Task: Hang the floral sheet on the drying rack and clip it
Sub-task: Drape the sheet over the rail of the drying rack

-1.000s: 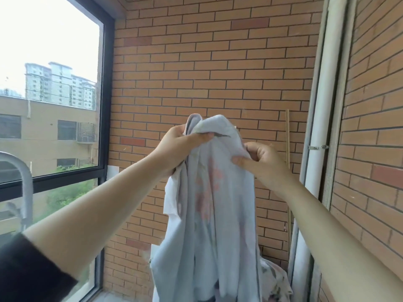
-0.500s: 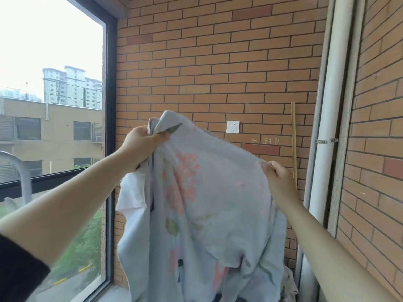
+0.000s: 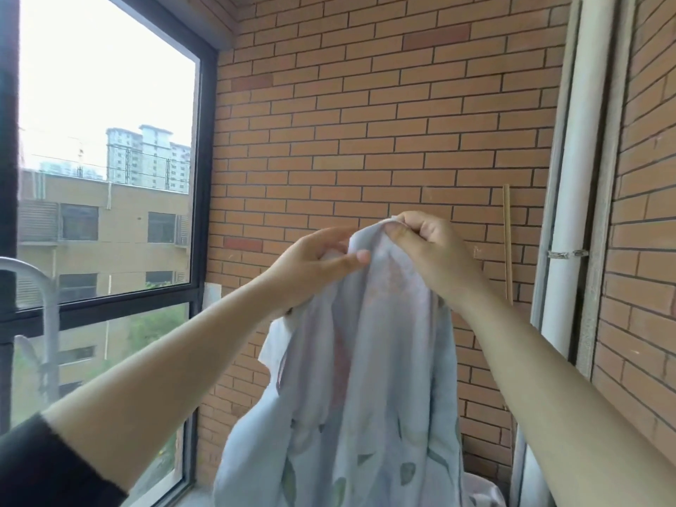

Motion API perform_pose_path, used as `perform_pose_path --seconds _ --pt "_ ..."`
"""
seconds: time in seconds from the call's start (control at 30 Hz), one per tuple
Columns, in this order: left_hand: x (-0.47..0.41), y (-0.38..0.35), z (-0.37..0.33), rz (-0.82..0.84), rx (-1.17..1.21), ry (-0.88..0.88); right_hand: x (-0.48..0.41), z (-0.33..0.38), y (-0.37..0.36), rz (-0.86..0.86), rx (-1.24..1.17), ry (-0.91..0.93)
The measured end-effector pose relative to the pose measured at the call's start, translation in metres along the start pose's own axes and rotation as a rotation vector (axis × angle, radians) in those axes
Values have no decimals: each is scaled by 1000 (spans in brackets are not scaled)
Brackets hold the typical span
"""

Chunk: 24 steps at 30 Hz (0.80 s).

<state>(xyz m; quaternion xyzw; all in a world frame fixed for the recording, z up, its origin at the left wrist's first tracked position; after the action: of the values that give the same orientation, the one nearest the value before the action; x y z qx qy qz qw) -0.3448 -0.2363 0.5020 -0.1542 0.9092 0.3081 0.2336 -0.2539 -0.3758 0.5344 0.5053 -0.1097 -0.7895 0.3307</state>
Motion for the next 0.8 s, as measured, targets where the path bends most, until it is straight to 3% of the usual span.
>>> perform_pose_path --seconds 0.1,0.27,0.33,0.43,0.57,0.7,0.8 --pt "0 0 5 -22 146 23 3 -3 -6 45 6 -5" --pt "-9 16 -3 -294 219 -35 14 -37 -26 216 -169 -117" --pt "-10 26 -4 -379 222 -37 23 -60 -34 249 -68 -185" --pt "-10 44 -2 -482 176 -31 42 -103 -36 194 201 -331" --pt "-6 68 12 -586 139 -11 72 -149 -17 59 262 -477" --pt "-1 83 37 -618 83 52 80 -153 1 -81 307 -390" --pt "2 95 53 -633 -7 94 67 -136 15 -229 207 -378"
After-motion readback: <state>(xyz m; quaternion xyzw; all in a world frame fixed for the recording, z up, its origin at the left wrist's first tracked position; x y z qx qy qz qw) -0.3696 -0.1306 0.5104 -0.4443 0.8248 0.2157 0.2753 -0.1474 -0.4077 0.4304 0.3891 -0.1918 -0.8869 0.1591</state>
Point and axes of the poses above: each hand's wrist, its own x-axis away from the middle knuckle, its own y-axis out of the back of the hand, z = x × y, the point moved 5 cm from there along -x, towards the middle knuckle, and after that the axes turned 11 degrees about z, right-handed, at the moved point
